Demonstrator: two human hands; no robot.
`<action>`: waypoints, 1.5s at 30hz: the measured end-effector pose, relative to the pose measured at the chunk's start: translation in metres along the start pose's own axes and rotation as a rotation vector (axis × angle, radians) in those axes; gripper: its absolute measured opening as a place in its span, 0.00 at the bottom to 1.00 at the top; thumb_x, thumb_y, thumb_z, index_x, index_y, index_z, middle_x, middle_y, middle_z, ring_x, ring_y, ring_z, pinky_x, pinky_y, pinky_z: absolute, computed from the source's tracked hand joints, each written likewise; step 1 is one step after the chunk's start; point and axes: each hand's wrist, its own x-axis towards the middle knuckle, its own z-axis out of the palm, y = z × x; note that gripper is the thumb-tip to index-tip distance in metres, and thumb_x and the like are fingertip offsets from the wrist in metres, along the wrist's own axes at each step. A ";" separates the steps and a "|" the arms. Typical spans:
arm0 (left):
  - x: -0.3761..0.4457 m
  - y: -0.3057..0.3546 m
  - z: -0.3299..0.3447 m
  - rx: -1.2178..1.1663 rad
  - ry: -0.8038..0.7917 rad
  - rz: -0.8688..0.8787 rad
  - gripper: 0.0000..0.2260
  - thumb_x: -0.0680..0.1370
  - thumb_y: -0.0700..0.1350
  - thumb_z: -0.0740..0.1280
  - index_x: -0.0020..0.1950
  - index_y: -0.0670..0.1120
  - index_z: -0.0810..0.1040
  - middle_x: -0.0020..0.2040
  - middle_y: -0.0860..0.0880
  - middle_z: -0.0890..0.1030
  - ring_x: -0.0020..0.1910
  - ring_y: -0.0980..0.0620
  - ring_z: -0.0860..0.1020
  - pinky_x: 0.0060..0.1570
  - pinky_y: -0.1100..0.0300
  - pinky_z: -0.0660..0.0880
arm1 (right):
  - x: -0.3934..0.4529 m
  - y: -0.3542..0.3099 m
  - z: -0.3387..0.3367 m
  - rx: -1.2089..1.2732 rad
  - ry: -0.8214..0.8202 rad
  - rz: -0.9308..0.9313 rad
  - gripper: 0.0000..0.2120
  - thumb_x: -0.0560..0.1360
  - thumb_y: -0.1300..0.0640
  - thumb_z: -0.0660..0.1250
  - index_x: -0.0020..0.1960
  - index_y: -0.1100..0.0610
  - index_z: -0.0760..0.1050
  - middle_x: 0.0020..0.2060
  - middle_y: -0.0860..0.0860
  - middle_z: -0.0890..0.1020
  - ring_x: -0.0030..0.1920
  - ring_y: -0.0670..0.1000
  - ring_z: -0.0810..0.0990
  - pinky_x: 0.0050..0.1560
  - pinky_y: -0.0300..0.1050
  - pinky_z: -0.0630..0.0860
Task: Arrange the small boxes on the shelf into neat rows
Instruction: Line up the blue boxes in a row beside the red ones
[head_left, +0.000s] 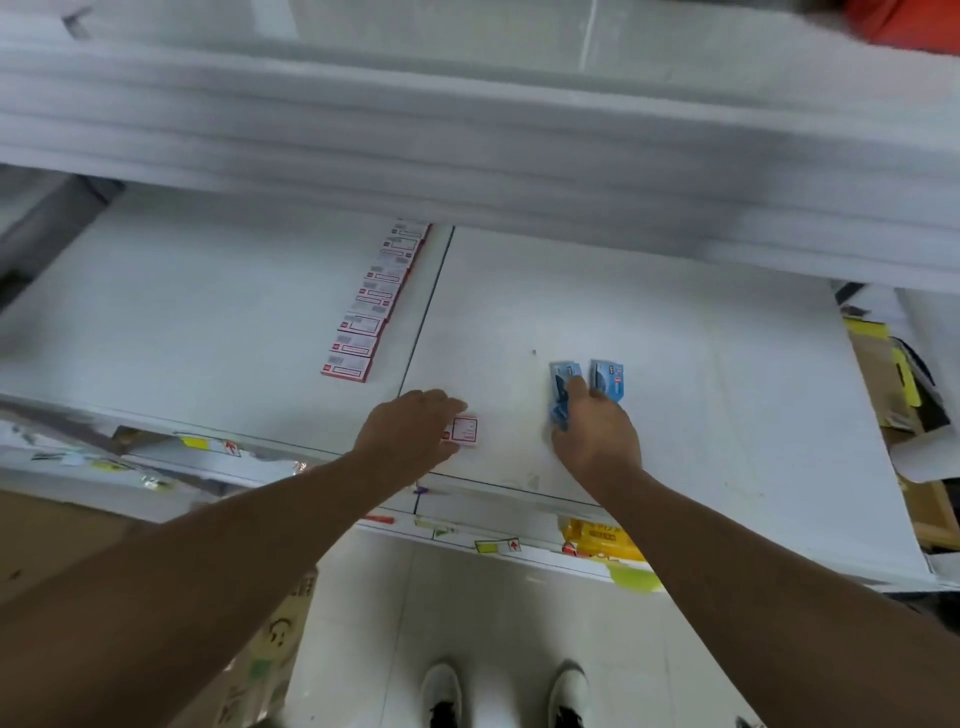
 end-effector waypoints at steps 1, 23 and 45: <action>-0.003 -0.003 -0.002 0.000 0.003 -0.003 0.24 0.80 0.56 0.72 0.75 0.53 0.75 0.64 0.54 0.80 0.62 0.52 0.79 0.55 0.54 0.81 | -0.003 -0.001 -0.002 -0.003 -0.009 -0.008 0.25 0.79 0.55 0.68 0.74 0.54 0.64 0.61 0.58 0.80 0.60 0.61 0.80 0.53 0.56 0.82; -0.050 -0.036 -0.052 -0.057 0.119 0.000 0.21 0.79 0.58 0.72 0.71 0.55 0.77 0.58 0.55 0.78 0.57 0.52 0.78 0.53 0.53 0.80 | -0.045 -0.057 -0.063 -0.057 -0.055 -0.087 0.19 0.77 0.64 0.66 0.66 0.53 0.75 0.58 0.55 0.82 0.56 0.57 0.81 0.51 0.48 0.79; -0.056 -0.015 -0.037 -0.066 0.059 -0.166 0.20 0.79 0.57 0.72 0.70 0.56 0.77 0.59 0.54 0.78 0.57 0.52 0.79 0.49 0.55 0.79 | -0.034 -0.046 -0.038 0.016 -0.128 -0.312 0.20 0.77 0.64 0.69 0.68 0.54 0.75 0.57 0.55 0.81 0.56 0.57 0.81 0.56 0.52 0.81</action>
